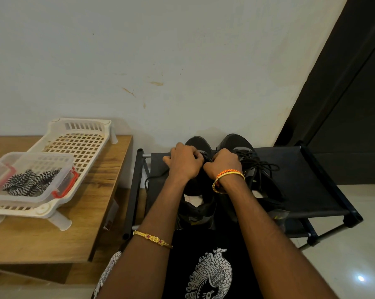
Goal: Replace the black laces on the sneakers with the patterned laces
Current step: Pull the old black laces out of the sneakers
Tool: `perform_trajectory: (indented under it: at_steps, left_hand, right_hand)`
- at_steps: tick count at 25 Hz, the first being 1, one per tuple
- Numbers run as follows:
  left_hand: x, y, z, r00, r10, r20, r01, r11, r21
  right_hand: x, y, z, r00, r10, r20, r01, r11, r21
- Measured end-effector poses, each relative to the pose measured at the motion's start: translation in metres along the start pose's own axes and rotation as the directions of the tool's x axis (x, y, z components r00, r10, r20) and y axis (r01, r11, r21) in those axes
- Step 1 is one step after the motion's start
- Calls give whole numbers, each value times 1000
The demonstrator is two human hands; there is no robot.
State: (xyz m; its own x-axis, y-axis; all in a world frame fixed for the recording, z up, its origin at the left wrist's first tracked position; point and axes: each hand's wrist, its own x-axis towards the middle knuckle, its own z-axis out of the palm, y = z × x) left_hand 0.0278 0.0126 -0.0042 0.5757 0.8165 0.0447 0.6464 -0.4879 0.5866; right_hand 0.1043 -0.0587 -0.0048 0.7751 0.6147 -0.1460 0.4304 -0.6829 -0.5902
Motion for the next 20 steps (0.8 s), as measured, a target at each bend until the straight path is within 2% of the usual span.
perform_trajectory:
  at_steps: [3, 6, 8, 10, 11, 13, 15, 16, 18, 20]
  left_hand:
    - [-1, 0, -8, 1000, 8, -15, -8, 1000, -15]
    - [1, -5, -22, 976, -105, -191, 67, 979, -194]
    - [3, -9, -29, 906, -248, -342, 110, 921, -374]
    - [5, -10, -31, 817, -388, -427, 128, 843, -522]
    - [4, -9, -31, 792, -439, -425, 151, 815, -559]
    - [3, -7, -28, 805, -479, -349, 254, 811, -527]
    - [-1, -4, -20, 872, -420, -252, 318, 877, -361]
    - [-3, -2, -17, 912, -346, -221, 286, 921, -264]
    - [-6, 3, -12, 975, -140, -170, 121, 985, -120]
    - [-7, 7, -5, 996, -26, -85, 23, 999, -36]
  right_hand:
    - [-1, 0, -1, 1000, 12, -26, -12, 1000, 1]
    - [0, 2, -3, 999, 16, -44, -16, 1000, 0]
    - [0, 2, -3, 999, 16, -45, -16, 1000, 3]
    - [0, 2, -3, 999, 16, -47, -16, 1000, 1]
    - [0, 2, -3, 999, 15, -50, -15, 1000, -1]
    - [-1, 1, -3, 999, 7, -54, -7, 1000, 0]
    - [-1, 1, -3, 998, -13, -54, 13, 1000, 0]
    - [-1, 1, -4, 998, -26, -53, 26, 1000, 1]
    - [-1, 0, -5, 998, -45, -38, 45, 999, 8]
    - [-1, 2, -7, 998, -54, -25, 54, 998, 11]
